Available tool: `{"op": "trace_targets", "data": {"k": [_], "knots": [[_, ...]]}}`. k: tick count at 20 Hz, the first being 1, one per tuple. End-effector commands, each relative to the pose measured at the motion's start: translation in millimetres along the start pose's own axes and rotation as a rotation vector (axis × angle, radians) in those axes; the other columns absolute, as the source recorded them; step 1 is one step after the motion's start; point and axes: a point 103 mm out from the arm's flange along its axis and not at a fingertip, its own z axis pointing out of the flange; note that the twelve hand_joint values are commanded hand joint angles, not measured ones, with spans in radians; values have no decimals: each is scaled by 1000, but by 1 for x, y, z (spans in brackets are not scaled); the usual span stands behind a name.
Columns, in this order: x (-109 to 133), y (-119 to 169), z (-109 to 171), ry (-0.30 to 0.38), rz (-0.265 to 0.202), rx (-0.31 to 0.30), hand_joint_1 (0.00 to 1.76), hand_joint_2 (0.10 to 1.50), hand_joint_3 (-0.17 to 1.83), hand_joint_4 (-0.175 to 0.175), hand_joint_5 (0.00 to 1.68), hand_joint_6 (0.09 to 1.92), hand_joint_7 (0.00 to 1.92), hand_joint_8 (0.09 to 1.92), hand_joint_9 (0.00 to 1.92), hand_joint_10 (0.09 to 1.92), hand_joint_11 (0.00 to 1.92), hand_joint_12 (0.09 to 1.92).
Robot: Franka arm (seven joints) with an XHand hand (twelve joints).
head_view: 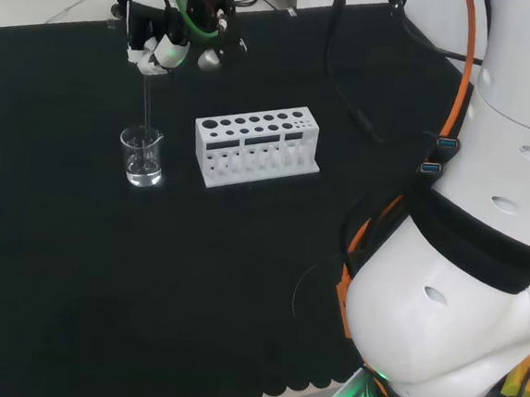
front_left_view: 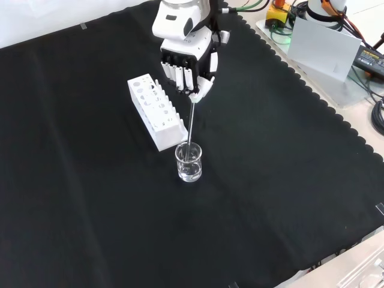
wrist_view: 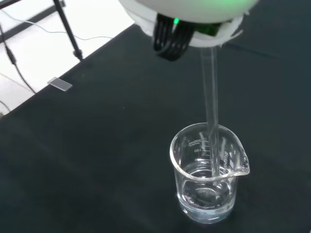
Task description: Stir in the beaker to the left of the white test tube rack with the glass rod.
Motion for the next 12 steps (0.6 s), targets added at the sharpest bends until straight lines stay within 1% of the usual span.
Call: {"op": "trace_targets", "data": {"k": [1,5,12], "knots": [[11,4,-1,-17,62,14,1319,705,614,-175,1393,128,1188,1080,1518,904,1585,613],[17,3,-4,-16,54,4,1319,704,615,-175,1394,127,1188,1079,1518,905,1585,613],[24,5,-4,-35,55,6,1319,703,617,-175,1395,125,1189,1078,1518,905,1585,614]]}}
